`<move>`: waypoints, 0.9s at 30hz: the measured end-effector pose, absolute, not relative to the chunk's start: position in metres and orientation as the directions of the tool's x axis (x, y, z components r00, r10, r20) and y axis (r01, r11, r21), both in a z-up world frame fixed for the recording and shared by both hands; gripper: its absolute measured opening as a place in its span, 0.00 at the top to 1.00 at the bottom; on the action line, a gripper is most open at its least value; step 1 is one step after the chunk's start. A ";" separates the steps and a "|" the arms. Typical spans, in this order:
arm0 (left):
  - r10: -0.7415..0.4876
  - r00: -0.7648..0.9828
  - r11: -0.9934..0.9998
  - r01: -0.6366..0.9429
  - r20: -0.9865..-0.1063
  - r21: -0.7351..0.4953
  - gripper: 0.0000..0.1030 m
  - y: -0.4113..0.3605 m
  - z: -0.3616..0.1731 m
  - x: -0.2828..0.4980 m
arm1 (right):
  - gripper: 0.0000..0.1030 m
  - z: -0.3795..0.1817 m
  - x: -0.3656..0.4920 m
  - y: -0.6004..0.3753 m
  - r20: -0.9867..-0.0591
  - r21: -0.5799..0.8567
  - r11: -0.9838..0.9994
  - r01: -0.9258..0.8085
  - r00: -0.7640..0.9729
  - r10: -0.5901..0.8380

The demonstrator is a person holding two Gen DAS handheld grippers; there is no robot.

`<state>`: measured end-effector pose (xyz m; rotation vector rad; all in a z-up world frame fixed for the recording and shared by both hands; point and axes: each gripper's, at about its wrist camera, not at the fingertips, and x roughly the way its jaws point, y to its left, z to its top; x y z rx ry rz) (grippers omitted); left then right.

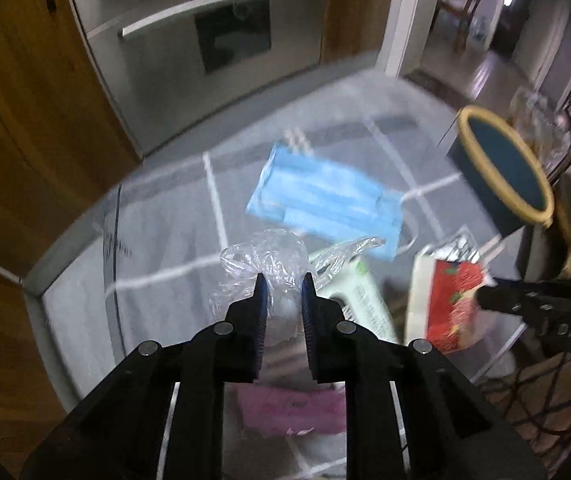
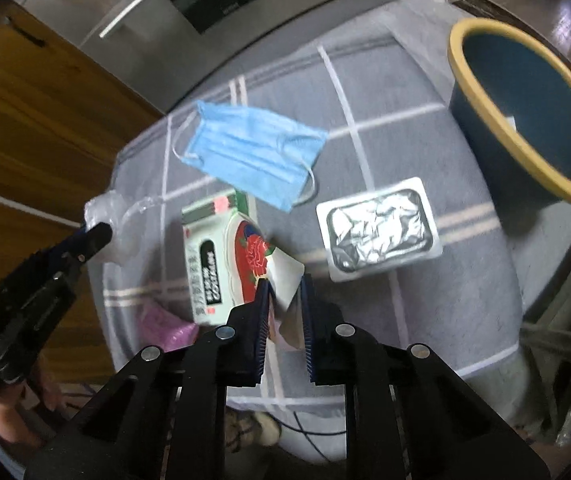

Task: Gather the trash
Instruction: 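Grasp the red-floral paper cup with the right gripper while the left gripper grasps the clear plastic bag, then carry the cup with the right gripper while the left gripper carries the plastic bag over the bin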

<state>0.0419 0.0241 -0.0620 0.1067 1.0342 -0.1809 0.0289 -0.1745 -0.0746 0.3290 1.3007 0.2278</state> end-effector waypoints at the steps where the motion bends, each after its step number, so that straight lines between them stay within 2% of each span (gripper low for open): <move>1: -0.114 0.524 0.978 0.207 -0.844 -0.004 0.84 0.021 -0.054 0.042 | 0.84 -0.067 0.029 -0.174 -0.899 0.353 0.936 0.000 0.277 0.339; 13: -0.196 0.640 0.966 0.255 -0.743 -0.035 0.84 0.003 -0.013 0.050 | 0.84 0.000 0.046 -0.188 -0.843 0.246 0.965 -0.093 0.471 0.261; 21: -0.242 0.660 0.957 0.285 -0.712 -0.061 0.84 -0.005 -0.001 0.049 | 0.84 0.021 0.066 -0.228 -0.829 0.143 0.988 -0.064 0.538 0.155; 27: -0.275 0.651 0.949 0.303 -0.708 -0.090 0.84 -0.015 0.000 0.051 | 0.84 0.012 0.077 -0.269 -0.821 0.234 0.971 0.037 0.543 0.178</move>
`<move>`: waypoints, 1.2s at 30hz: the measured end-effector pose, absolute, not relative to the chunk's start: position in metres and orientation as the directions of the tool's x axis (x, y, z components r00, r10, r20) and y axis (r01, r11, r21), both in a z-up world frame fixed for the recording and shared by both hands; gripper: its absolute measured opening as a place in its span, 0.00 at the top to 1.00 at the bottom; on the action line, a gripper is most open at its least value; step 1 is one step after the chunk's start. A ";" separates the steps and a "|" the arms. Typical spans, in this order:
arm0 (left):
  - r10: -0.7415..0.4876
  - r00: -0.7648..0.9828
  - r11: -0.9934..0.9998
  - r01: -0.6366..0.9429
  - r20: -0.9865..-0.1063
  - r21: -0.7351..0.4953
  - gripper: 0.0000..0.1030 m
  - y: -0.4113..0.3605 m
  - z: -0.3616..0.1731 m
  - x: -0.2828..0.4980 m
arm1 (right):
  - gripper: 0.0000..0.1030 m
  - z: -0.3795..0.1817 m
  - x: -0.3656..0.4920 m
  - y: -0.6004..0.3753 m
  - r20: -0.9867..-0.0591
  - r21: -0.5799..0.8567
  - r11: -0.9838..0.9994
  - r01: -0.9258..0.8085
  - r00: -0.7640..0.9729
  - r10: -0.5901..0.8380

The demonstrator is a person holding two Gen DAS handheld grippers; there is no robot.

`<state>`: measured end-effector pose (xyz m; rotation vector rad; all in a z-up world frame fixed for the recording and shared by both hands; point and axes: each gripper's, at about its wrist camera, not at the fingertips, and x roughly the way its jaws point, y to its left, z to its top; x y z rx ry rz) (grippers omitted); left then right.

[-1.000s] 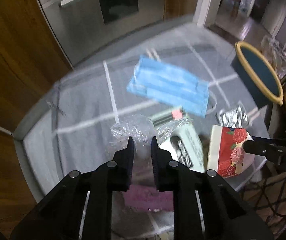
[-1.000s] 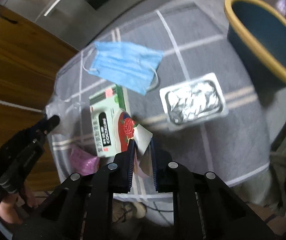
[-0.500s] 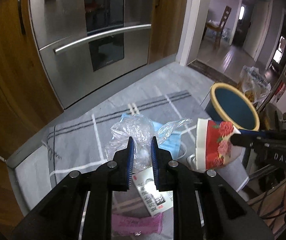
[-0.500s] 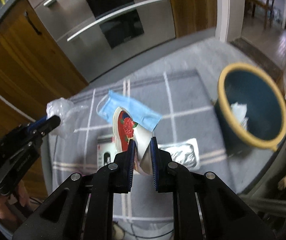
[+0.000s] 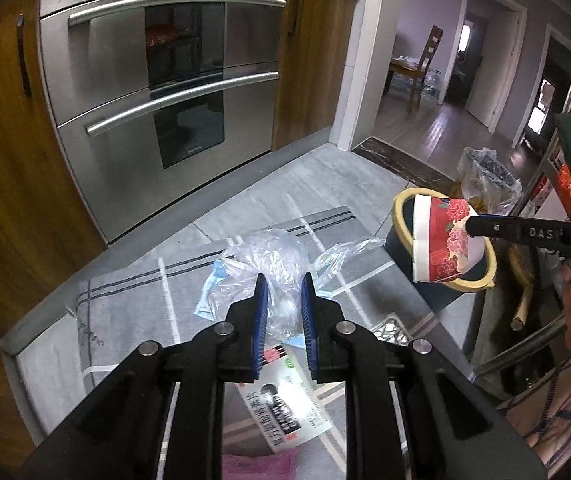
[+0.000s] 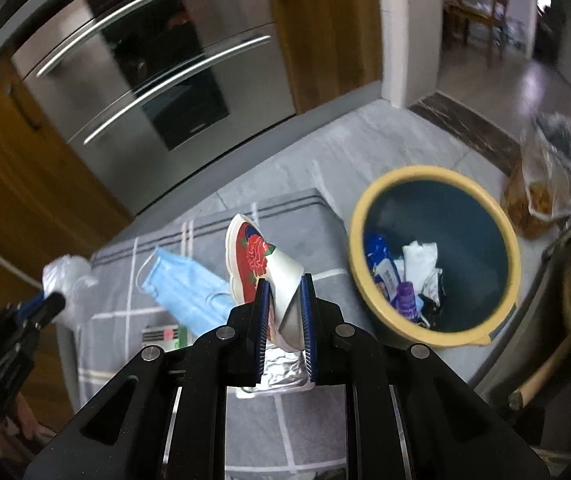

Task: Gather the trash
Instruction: 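Carry the cup with the right gripper while the left gripper carries the plastic bag over the bin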

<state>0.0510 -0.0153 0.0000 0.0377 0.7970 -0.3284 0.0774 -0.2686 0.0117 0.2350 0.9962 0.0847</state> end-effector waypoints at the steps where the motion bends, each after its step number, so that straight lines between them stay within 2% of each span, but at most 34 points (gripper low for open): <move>1: -0.291 0.647 0.945 0.310 -0.705 -0.105 0.84 -0.019 0.001 0.052 | 0.84 0.012 0.079 -0.275 -0.818 0.240 0.970 0.046 0.548 0.177; 7: -0.348 0.635 0.921 0.368 -0.690 -0.125 0.84 -0.044 0.009 0.055 | 0.84 0.006 0.090 -0.303 -0.814 0.269 0.957 0.111 0.557 0.165; 13: -0.376 0.614 0.891 0.446 -0.694 -0.089 0.84 -0.089 0.007 0.062 | 0.84 -0.013 0.101 -0.342 -0.835 0.285 0.928 0.238 0.537 0.119; 21: -0.409 0.554 0.840 0.539 -0.725 -0.062 0.84 -0.158 -0.012 0.079 | 0.84 -0.030 0.109 -0.412 -0.856 0.238 0.873 0.425 0.516 -0.018; 25: -0.452 0.512 0.816 0.567 -0.731 -0.107 0.84 -0.186 -0.021 0.095 | 0.84 -0.047 0.107 -0.444 -0.873 0.221 0.822 0.524 0.483 -0.073; 30: -0.472 0.477 0.782 0.615 -0.741 -0.103 0.84 -0.227 -0.033 0.113 | 0.84 -0.062 0.108 -0.459 -0.887 0.180 0.802 0.569 0.446 -0.118; 36: -0.492 0.437 0.744 0.660 -0.753 -0.103 0.84 -0.278 -0.051 0.135 | 0.84 -0.072 0.110 -0.468 -0.904 0.202 0.778 0.595 0.419 -0.086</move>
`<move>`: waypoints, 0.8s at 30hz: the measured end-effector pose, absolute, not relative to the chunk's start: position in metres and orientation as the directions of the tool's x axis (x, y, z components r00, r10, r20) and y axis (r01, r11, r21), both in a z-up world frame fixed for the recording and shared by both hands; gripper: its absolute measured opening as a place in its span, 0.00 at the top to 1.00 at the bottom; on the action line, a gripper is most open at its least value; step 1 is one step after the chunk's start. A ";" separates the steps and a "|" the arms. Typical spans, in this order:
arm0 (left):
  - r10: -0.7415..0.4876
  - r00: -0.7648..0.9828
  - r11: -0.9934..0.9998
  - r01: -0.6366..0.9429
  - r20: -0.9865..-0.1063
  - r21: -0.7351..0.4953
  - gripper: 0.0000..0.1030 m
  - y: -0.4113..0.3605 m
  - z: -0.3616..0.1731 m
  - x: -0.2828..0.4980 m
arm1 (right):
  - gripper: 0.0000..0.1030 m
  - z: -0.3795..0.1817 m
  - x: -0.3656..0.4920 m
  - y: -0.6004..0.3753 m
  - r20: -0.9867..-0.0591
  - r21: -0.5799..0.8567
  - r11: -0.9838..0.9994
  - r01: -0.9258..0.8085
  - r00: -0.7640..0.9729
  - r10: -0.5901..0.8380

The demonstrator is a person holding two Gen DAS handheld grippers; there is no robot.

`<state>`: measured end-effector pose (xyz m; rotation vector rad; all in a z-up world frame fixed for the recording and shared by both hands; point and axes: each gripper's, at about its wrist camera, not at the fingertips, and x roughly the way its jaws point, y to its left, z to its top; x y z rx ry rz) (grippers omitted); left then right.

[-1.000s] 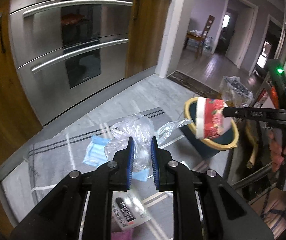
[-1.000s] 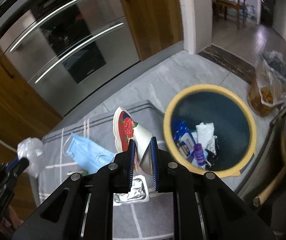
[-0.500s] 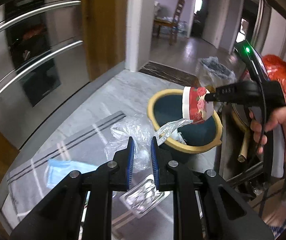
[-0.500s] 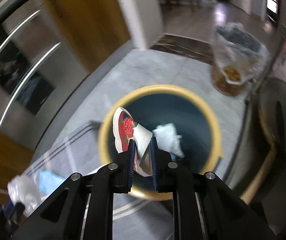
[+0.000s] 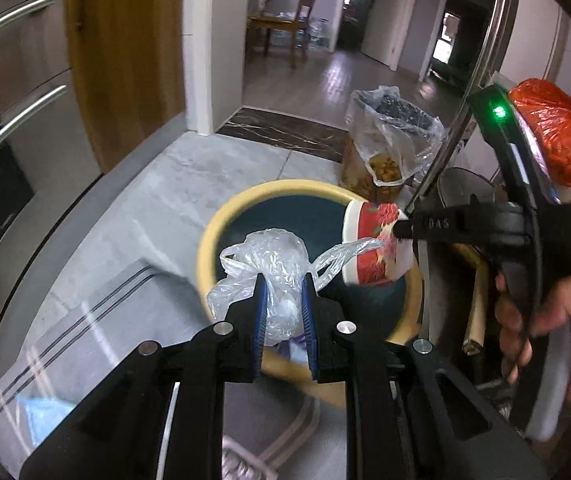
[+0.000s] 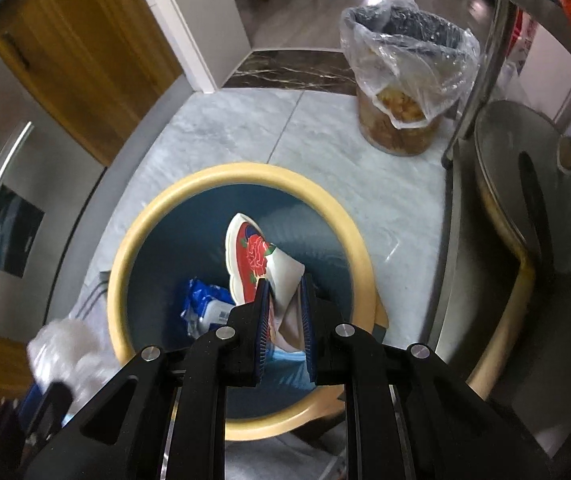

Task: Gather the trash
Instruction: 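Carry the cup with the right gripper while the left gripper carries the plastic bag over the bin, then open the right gripper over the bin while the left gripper also opens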

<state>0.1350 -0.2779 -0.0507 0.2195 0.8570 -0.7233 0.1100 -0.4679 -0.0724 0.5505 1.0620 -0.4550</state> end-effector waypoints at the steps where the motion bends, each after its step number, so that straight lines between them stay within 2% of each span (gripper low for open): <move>1: -0.496 0.430 0.737 0.668 -0.755 -0.104 0.84 -0.288 -0.055 0.139 | 0.84 -0.074 0.110 -0.469 -0.904 0.210 0.775 0.596 0.419 -0.078; 7: -0.475 0.428 0.719 0.692 -0.769 -0.059 0.83 -0.322 -0.080 0.146 | 0.83 -0.082 0.112 -0.477 -0.915 0.215 0.773 0.597 0.399 -0.055; 11: -0.474 0.419 0.724 0.686 -0.774 -0.071 0.82 -0.329 -0.090 0.149 | 0.83 -0.084 0.112 -0.478 -0.918 0.202 0.777 0.597 0.392 -0.063; 19: -0.472 0.433 0.742 0.665 -0.767 -0.081 0.63 -0.323 -0.089 0.154 | 0.81 -0.080 0.111 -0.477 -0.912 0.184 0.785 0.592 0.400 -0.088; 21: -0.479 0.442 0.748 0.658 -0.759 -0.090 0.53 -0.319 -0.085 0.153 | 0.74 -0.079 0.112 -0.478 -0.910 0.181 0.785 0.592 0.404 -0.095; 24: -0.481 0.457 0.753 0.652 -0.748 -0.085 0.49 -0.312 -0.079 0.150 | 0.58 -0.076 0.112 -0.477 -0.906 0.182 0.784 0.594 0.412 -0.102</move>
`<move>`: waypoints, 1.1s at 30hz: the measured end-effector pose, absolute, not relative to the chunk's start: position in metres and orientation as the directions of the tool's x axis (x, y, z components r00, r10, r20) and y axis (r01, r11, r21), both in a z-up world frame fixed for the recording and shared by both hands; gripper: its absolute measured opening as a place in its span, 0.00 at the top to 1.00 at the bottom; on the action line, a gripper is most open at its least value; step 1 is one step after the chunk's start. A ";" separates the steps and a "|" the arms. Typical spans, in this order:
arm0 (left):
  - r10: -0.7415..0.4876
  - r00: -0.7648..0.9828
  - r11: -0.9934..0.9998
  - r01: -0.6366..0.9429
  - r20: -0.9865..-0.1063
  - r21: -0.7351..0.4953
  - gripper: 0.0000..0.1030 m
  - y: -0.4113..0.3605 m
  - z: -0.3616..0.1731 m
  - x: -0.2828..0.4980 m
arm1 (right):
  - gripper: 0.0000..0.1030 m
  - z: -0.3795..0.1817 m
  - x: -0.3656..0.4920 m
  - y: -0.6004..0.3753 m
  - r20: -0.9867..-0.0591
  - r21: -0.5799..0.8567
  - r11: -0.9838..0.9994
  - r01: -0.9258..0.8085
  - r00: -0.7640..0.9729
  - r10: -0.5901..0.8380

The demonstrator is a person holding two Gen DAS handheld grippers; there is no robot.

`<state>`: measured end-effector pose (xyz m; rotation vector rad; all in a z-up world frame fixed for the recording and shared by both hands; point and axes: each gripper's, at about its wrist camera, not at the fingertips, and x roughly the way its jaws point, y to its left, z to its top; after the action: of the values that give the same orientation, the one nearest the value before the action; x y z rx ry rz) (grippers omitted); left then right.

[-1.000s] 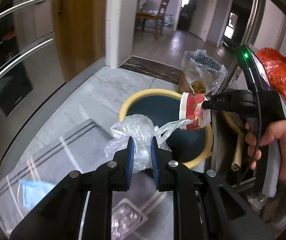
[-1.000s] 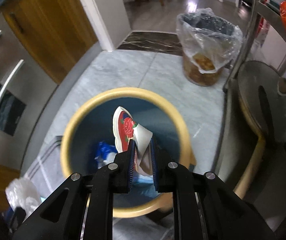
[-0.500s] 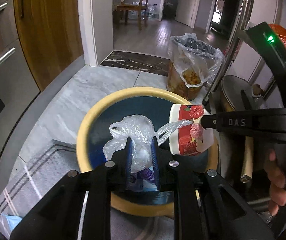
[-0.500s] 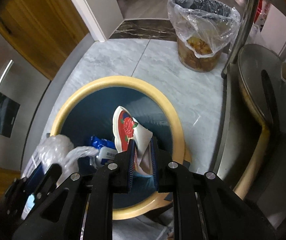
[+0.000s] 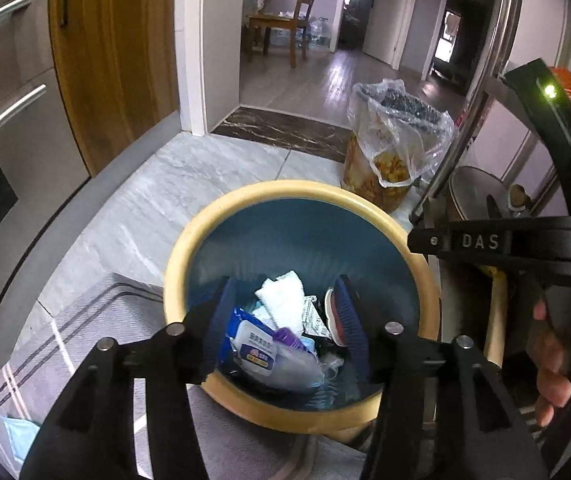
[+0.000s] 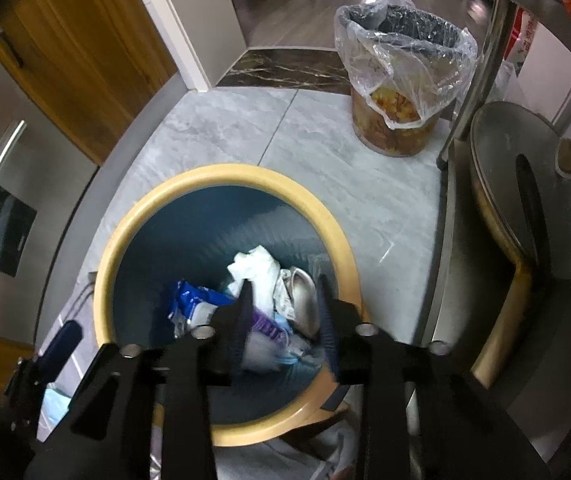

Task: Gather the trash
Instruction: 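Open the right gripper over the bin while the left gripper also opens, then move both open grippers back over the mat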

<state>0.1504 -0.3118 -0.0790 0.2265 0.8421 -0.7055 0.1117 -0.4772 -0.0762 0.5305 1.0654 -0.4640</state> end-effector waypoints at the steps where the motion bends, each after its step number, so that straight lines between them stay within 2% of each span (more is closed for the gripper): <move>1: -0.482 0.458 0.754 0.651 -0.747 -0.088 0.49 -0.307 -0.077 0.149 | 0.51 -0.075 0.113 -0.476 -0.905 0.179 0.785 0.593 0.412 -0.105; 4: -0.476 0.470 0.764 0.640 -0.743 -0.084 0.39 -0.291 -0.071 0.142 | 0.41 -0.070 0.115 -0.470 -0.898 0.179 0.796 0.577 0.426 -0.107; 5: -0.475 0.477 0.768 0.635 -0.739 -0.084 0.33 -0.285 -0.068 0.139 | 0.37 -0.069 0.116 -0.468 -0.897 0.179 0.800 0.572 0.429 -0.106; 7: -0.468 0.500 0.783 0.617 -0.729 -0.079 0.21 -0.271 -0.061 0.133 | 0.21 -0.064 0.117 -0.462 -0.889 0.183 0.810 0.557 0.445 -0.106; 9: -0.459 0.515 0.797 0.600 -0.723 -0.078 0.12 -0.257 -0.054 0.129 | 0.16 -0.059 0.117 -0.455 -0.881 0.186 0.819 0.543 0.462 -0.106; 12: -0.438 0.542 0.820 0.569 -0.717 -0.071 0.06 -0.234 -0.044 0.121 | 0.10 -0.051 0.117 -0.440 -0.871 0.174 0.840 0.513 0.479 -0.112; 24: -0.344 0.646 0.886 0.464 -0.681 -0.006 0.05 -0.118 0.007 0.083 | 0.10 -0.022 0.112 -0.376 -0.844 0.094 0.918 0.385 0.520 -0.131; 33: -0.243 0.671 0.948 0.316 -0.701 -0.027 0.06 -0.038 0.005 0.068 | 0.10 -0.019 0.104 -0.334 -0.859 0.173 0.914 0.367 0.510 -0.042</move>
<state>0.0676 -0.0380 0.0054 0.0996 0.7744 -0.3155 0.1043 -0.3340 -0.0191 0.3556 1.0106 -0.2524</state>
